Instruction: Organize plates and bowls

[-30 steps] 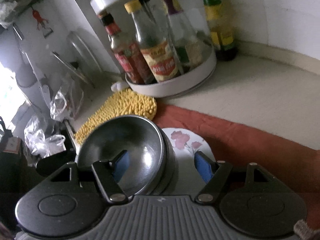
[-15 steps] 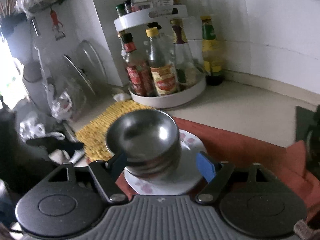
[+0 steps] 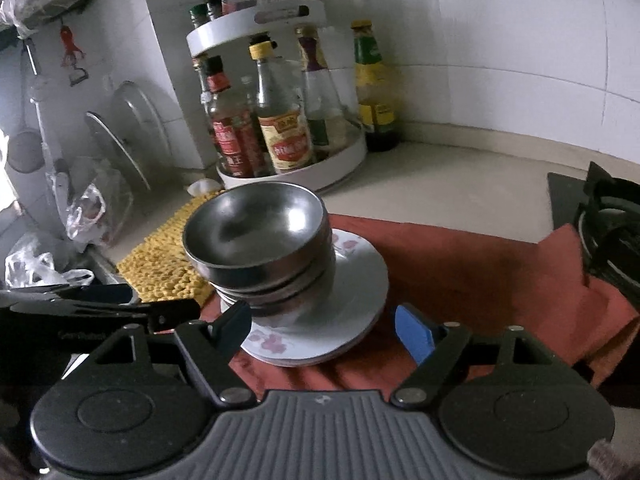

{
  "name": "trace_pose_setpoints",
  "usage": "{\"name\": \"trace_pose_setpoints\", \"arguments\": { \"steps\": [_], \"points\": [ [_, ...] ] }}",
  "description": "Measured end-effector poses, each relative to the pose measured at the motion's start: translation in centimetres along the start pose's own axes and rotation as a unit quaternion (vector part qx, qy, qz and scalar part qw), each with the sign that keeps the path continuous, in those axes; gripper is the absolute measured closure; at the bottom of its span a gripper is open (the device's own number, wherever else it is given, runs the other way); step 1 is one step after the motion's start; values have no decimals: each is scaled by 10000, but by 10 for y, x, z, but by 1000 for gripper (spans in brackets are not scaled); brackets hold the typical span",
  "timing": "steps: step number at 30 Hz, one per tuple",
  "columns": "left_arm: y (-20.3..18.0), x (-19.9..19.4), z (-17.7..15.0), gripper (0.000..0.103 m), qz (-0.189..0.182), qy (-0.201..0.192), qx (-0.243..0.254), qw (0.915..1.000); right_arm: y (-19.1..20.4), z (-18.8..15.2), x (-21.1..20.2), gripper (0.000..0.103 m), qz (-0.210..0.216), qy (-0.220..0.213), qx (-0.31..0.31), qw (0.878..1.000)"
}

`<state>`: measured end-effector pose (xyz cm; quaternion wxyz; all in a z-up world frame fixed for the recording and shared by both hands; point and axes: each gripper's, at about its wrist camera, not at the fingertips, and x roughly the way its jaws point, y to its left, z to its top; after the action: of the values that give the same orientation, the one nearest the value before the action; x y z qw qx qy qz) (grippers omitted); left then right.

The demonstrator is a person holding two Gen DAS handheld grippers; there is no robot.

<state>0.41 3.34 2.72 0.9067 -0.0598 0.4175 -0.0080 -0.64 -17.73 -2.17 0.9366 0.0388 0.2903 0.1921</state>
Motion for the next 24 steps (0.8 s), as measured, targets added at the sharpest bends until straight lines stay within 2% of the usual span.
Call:
{"name": "trace_pose_setpoints", "arguments": {
  "steps": [5,9,24],
  "points": [
    [-3,3,-7,0,5,87,-93,9999,2,-7,2,26,-209,-18,30,9998],
    [-6,5,-11,0,190,135,-73,9997,1,-13,7,25,-402,16,49,9992],
    [-5,4,-14,0,371,183,-53,9991,2,-20,10,24,-366,125,220,9990]
  ]
}}
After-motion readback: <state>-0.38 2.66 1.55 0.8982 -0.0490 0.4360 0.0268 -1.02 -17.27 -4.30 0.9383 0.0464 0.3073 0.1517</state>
